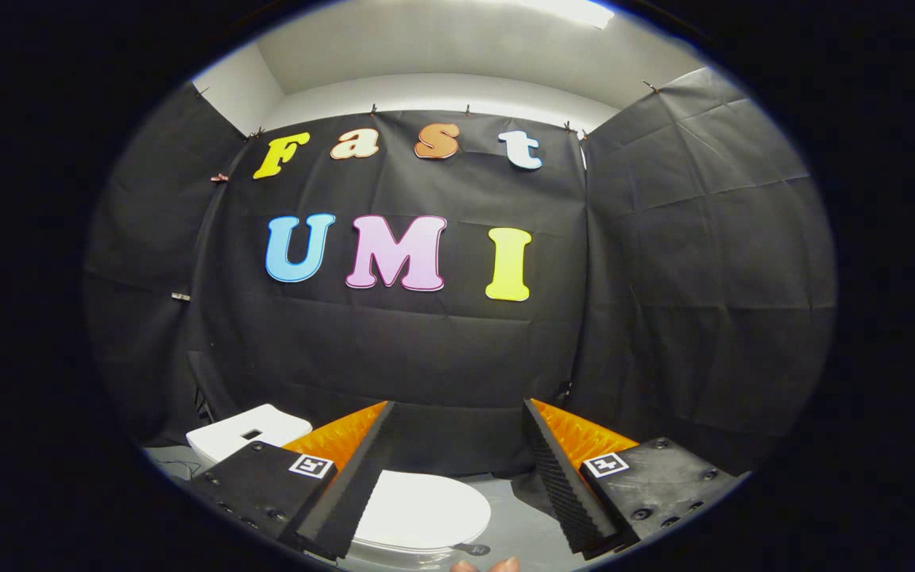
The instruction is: Open the toilet lid.
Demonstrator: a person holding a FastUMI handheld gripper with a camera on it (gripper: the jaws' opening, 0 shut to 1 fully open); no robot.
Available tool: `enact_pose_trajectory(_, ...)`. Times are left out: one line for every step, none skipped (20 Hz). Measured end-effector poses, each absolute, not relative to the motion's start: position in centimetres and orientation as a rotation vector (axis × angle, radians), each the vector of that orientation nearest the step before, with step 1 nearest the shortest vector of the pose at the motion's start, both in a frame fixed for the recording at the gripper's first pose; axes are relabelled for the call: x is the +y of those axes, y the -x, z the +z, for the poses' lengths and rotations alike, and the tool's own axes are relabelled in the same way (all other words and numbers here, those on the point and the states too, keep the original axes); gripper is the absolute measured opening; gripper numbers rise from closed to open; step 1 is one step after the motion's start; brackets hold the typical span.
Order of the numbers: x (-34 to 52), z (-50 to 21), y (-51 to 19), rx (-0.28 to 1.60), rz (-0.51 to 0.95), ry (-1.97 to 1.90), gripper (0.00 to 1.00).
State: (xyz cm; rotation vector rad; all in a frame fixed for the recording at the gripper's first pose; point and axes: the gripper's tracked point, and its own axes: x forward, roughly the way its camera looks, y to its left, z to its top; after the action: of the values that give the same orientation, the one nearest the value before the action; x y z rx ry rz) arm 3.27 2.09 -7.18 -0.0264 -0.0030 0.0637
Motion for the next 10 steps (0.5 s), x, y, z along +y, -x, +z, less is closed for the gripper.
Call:
enact_pose_trajectory(2.1,-7.7,-3.6,-0.009,0.067,0.033,0.98)
enact_pose_trajectory(2.0,-8.4,-3.9,-0.014,0.067,0.04,0.98)
enact_pose_trajectory(1.9,-9.1,-4.2,-0.018,0.066,0.048,0.98)
enact_pose_trajectory(1.7,-10.0,-4.5,-0.018,0.066,0.057,0.98)
enact_pose_trajectory(1.6,-10.9,-4.7,-0.017,0.065,0.069,0.98)
enact_pose_trajectory(1.5,-11.9,-4.9,-0.017,0.065,0.085,0.98)
enact_pose_trajectory(1.4,-12.8,-5.2,-0.013,0.066,0.106,0.98)
enact_pose_trajectory(1.3,-13.8,-5.5,-0.012,0.065,0.129,0.98)
enact_pose_trajectory(1.1,-14.7,-5.7,-0.009,0.065,0.149,0.98)
enact_pose_trajectory(1.0,-15.4,-5.8,-0.008,0.067,0.161,0.98)
